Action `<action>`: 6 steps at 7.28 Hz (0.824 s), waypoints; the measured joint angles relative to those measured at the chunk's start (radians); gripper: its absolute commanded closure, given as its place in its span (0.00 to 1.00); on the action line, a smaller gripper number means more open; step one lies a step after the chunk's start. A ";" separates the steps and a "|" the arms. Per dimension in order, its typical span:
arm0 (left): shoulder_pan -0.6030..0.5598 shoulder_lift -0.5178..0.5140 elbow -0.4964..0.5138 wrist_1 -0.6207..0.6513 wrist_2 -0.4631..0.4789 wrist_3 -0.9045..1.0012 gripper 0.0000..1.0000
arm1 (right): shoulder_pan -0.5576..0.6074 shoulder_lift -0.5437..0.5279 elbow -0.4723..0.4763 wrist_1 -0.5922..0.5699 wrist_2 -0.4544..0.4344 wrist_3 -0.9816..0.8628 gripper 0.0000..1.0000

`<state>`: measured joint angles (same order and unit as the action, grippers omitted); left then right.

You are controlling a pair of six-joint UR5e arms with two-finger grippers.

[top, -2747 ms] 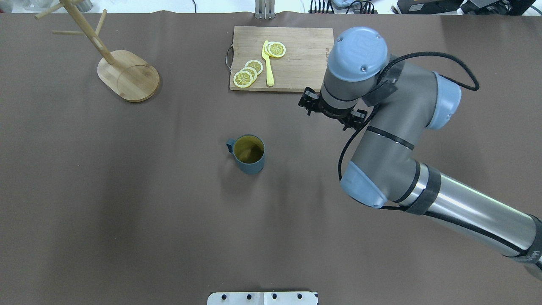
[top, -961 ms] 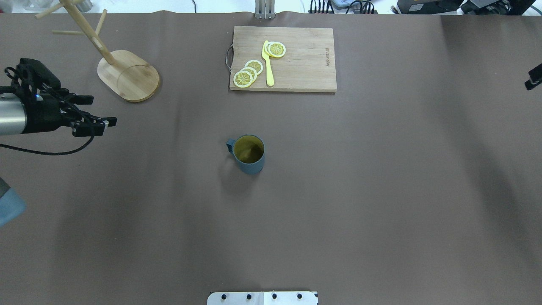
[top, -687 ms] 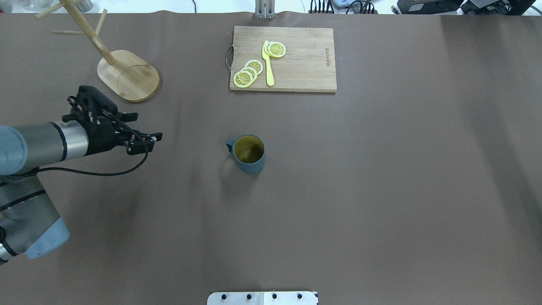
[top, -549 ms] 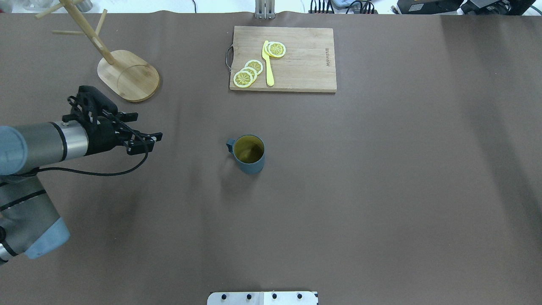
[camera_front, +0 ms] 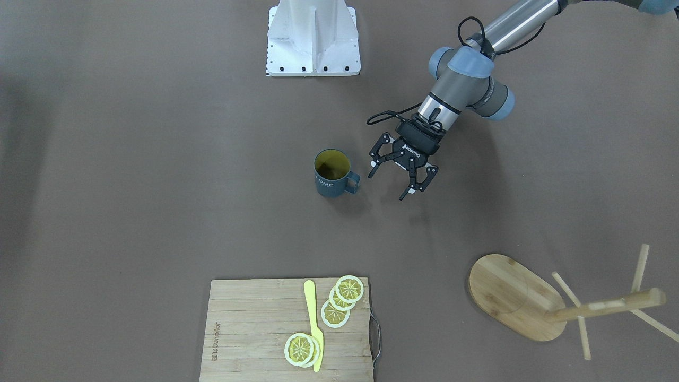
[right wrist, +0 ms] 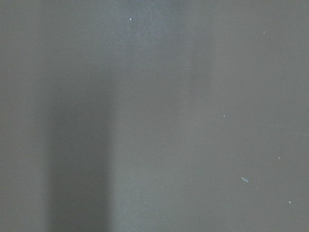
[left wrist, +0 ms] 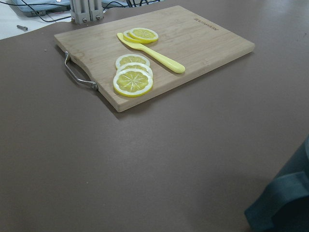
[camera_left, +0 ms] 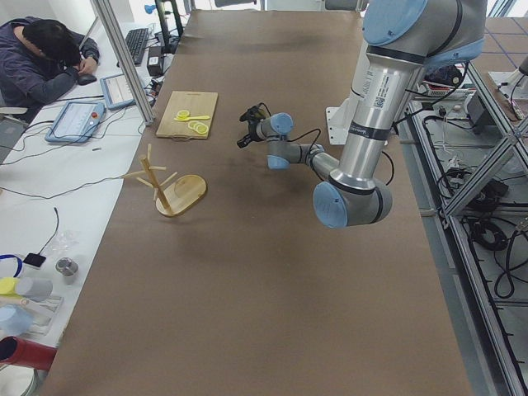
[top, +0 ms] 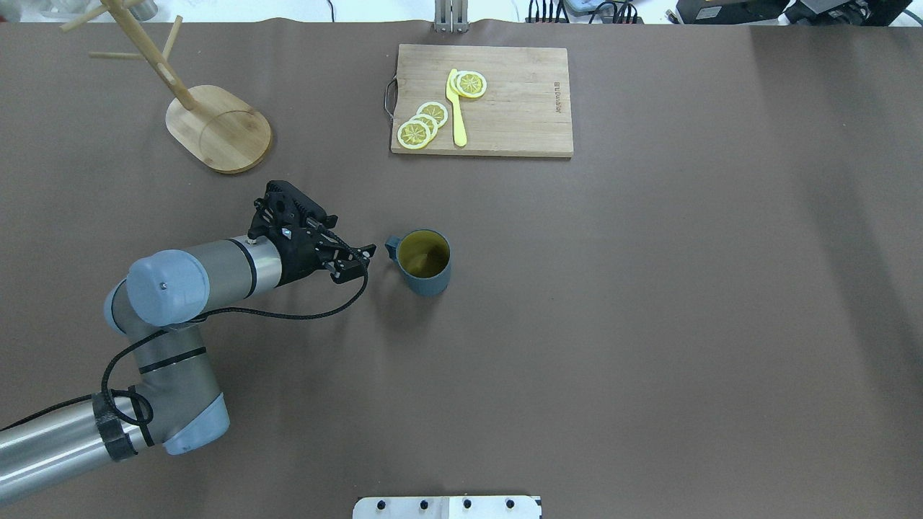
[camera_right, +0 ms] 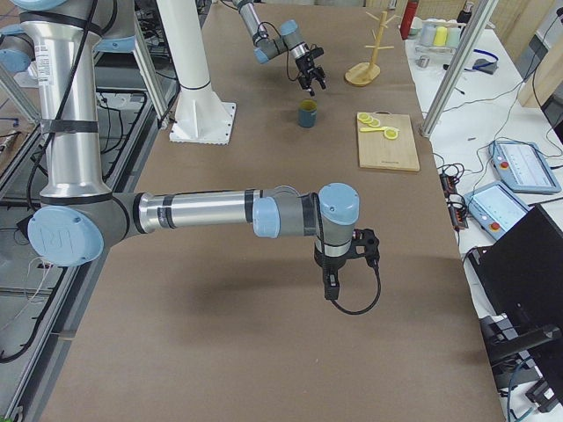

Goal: Hang cup on storage rack
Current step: 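Reach the left gripper to the teal mug and grasp its handle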

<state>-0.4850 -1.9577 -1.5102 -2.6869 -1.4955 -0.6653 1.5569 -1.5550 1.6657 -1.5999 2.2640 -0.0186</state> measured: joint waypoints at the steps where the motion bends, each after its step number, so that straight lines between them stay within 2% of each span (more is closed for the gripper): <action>1: 0.023 -0.017 0.008 0.001 0.022 -0.003 0.15 | 0.000 0.000 0.000 0.000 0.000 0.001 0.00; 2: 0.041 -0.032 0.018 0.002 0.036 -0.004 0.19 | 0.000 0.000 0.000 0.000 0.000 0.003 0.00; 4: 0.052 -0.040 0.030 0.000 0.043 -0.005 0.41 | 0.000 -0.002 0.000 0.000 0.000 0.006 0.00; 6: 0.055 -0.044 0.039 -0.006 0.044 -0.006 0.44 | 0.000 -0.002 0.000 0.000 -0.001 0.008 0.00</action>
<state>-0.4304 -2.0012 -1.4710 -2.6932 -1.4512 -0.6713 1.5570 -1.5569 1.6659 -1.6000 2.2628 -0.0110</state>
